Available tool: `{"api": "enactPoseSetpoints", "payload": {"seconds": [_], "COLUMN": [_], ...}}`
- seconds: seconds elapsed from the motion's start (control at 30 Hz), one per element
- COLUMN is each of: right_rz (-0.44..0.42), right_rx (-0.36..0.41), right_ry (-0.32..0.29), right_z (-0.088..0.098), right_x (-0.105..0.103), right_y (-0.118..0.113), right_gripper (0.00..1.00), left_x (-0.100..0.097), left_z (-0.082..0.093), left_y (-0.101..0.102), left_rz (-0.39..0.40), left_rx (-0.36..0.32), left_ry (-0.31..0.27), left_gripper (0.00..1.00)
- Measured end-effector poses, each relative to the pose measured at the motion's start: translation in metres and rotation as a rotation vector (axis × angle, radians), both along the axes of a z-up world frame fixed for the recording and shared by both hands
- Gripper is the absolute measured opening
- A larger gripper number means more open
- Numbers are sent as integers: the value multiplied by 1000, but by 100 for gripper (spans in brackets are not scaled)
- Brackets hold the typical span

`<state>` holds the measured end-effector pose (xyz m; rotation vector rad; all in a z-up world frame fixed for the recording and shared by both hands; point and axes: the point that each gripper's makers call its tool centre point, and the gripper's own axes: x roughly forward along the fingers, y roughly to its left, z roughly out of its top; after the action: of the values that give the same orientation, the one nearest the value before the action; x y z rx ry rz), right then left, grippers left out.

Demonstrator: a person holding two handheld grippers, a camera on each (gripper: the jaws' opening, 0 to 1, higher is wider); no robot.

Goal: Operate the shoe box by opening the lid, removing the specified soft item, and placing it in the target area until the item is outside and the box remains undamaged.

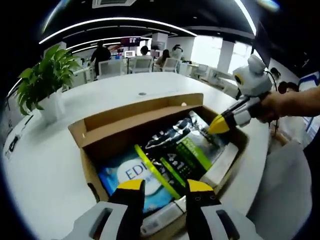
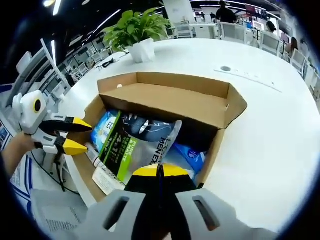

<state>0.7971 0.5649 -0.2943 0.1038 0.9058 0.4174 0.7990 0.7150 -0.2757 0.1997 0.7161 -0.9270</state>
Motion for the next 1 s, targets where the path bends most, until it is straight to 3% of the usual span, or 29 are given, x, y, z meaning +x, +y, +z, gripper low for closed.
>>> {"api": "enactPoseSetpoints", "payload": {"seconds": [0.33,0.67,1.0], "right_rz": [53,59,65], "right_rx": [-72,-75,-74], "right_ry": [-19,-20,-20], "right_z": [-6,-8,-8], "right_x": [0,1,0], "right_y": [2,1,1], "right_gripper": [0,0,0], "left_x": [-1,-3,11], "left_z": [-12,-17,-21], "left_y": [-3,-14,-18], "left_rz": [4,6,12], "left_rx": [-8,-10,-29], "left_ry": [56,106,143], "left_gripper": [28,28,26]}}
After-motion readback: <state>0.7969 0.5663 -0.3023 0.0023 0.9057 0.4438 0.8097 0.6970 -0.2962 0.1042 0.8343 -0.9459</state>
